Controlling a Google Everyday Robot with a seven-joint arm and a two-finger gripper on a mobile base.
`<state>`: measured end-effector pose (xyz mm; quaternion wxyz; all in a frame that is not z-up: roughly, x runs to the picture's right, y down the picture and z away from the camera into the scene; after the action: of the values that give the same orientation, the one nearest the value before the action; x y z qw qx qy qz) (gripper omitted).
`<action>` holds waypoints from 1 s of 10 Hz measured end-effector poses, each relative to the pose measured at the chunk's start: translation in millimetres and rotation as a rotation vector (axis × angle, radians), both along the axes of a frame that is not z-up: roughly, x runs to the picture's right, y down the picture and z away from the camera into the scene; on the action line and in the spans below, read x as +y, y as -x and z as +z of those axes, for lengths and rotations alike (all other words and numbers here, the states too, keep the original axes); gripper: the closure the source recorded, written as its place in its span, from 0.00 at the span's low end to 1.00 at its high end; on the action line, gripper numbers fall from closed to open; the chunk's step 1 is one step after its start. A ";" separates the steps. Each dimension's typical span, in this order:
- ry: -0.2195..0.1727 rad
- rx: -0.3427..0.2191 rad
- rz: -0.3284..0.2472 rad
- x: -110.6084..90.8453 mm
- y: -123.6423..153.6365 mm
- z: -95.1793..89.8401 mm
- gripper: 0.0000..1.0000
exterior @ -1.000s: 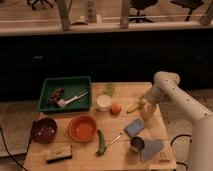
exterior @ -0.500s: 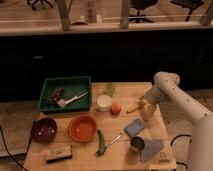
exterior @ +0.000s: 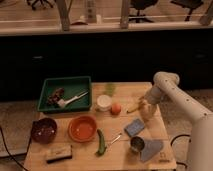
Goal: Place banana in red bowl
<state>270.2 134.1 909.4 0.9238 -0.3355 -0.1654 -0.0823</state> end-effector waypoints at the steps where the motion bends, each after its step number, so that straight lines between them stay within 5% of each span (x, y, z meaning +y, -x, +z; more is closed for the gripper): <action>1: 0.000 -0.002 -0.002 -0.5 1.2 0.1 0.20; 10: 0.011 -0.003 -0.015 3.8 -0.8 -1.2 0.20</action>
<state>270.9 137.9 908.2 0.9210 -0.3416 -0.1647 -0.0891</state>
